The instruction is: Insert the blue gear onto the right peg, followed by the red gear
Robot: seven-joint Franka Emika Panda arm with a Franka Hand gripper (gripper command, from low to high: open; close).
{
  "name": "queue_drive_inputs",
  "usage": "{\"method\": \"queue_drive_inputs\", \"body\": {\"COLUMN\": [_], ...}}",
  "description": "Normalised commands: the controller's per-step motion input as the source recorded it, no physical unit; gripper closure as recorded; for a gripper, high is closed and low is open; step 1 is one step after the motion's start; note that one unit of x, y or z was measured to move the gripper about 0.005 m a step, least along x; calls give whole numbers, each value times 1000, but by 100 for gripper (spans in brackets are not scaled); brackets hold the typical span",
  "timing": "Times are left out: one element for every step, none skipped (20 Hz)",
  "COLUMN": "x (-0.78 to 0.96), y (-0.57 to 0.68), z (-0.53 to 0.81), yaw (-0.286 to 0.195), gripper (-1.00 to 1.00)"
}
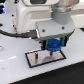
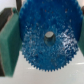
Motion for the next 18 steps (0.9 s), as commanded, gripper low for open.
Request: {"method": "queue_drive_inputs", "body": {"x": [232, 248, 207, 211, 200, 310, 289, 341, 275, 129, 274, 491, 531, 543, 463, 434, 340, 71], "y": [-66, 4, 57, 48, -46, -7, -9, -47, -14, -9, 0, 0, 23, 14, 0, 0, 0, 34], "z": [-108, -112, -153, -156, -180, -224, -184, 43, 26, 0, 126, 334, 429, 483, 494, 466, 274, 14], "yaw": [0, 0, 0, 0, 0, 0, 0, 0, 0, 0, 0, 0, 0, 0, 0, 0, 0, 0], "gripper": [100, 100, 100, 100, 100, 100, 100, 100, 100, 100, 100, 100, 100, 100, 100, 100, 100, 100]}}
